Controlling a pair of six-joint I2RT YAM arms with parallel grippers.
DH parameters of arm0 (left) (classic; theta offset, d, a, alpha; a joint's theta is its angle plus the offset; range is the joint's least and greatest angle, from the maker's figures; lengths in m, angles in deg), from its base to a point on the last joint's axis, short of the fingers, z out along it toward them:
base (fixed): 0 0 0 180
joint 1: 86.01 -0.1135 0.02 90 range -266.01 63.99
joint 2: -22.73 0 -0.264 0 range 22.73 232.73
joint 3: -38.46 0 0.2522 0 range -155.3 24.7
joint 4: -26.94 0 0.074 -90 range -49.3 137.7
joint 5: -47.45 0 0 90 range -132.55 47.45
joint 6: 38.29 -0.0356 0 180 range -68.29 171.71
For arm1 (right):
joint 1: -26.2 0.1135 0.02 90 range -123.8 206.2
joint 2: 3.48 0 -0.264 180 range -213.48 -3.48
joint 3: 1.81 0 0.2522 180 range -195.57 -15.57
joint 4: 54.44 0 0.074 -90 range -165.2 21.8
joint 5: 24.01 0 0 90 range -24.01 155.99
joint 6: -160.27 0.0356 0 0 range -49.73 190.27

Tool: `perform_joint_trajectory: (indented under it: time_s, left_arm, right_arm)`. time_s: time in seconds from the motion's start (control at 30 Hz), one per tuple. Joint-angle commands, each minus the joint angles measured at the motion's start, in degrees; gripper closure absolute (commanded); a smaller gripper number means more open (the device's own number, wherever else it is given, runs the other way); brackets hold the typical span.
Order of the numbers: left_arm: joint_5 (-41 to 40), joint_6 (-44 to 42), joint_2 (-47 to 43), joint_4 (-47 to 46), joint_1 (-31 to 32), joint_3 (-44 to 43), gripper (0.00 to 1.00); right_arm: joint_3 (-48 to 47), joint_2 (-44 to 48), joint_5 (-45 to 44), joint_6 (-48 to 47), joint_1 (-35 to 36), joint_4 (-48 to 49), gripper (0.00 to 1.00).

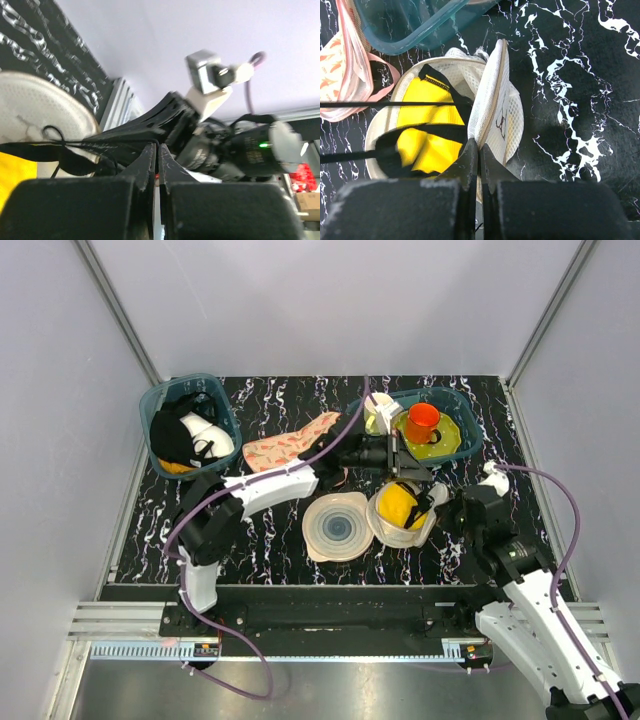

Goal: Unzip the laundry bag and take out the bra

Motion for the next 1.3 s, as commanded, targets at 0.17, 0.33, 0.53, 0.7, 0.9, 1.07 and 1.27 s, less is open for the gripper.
perform_joint_trajectory:
  time_s: [0.17,0.33,0.53,0.7,0.9,1.07,1.27]
  left_arm:
    - [4.3,13.6,-7.3,-23.9,-5.4,2.9,1.00]
    - [3.3,11.4,-12.0,-21.2,-9.8,5.4,1.00]
    - [1.8,8.4,-15.3,-17.2,-12.3,7.0,1.00]
    - [2.0,8.1,-15.5,-16.9,-12.6,5.9,1.00]
    - [1.8,5.8,-17.3,-12.4,-12.8,1.2,1.00]
    - [-0.4,1.4,-21.8,-5.8,-14.3,-5.1,1.00]
    - [-1.2,1.3,-25.6,-4.2,-16.9,-8.9,1.00]
  right_arm:
    - [4.3,0.0,0.4,3.3,0.3,4.8,1.00]
    - [3.9,0.7,0.0,3.0,0.3,3.9,1.00]
    - [3.2,0.4,-0.2,2.8,0.3,3.3,1.00]
    - [4.9,-0.9,1.5,3.4,0.3,4.6,1.00]
    - [6.0,-0.6,1.3,3.6,0.3,5.2,1.00]
    - [6.3,-0.9,1.3,3.4,0.3,5.5,1.00]
    - [6.3,-1.1,1.3,3.4,0.3,5.7,1.00]
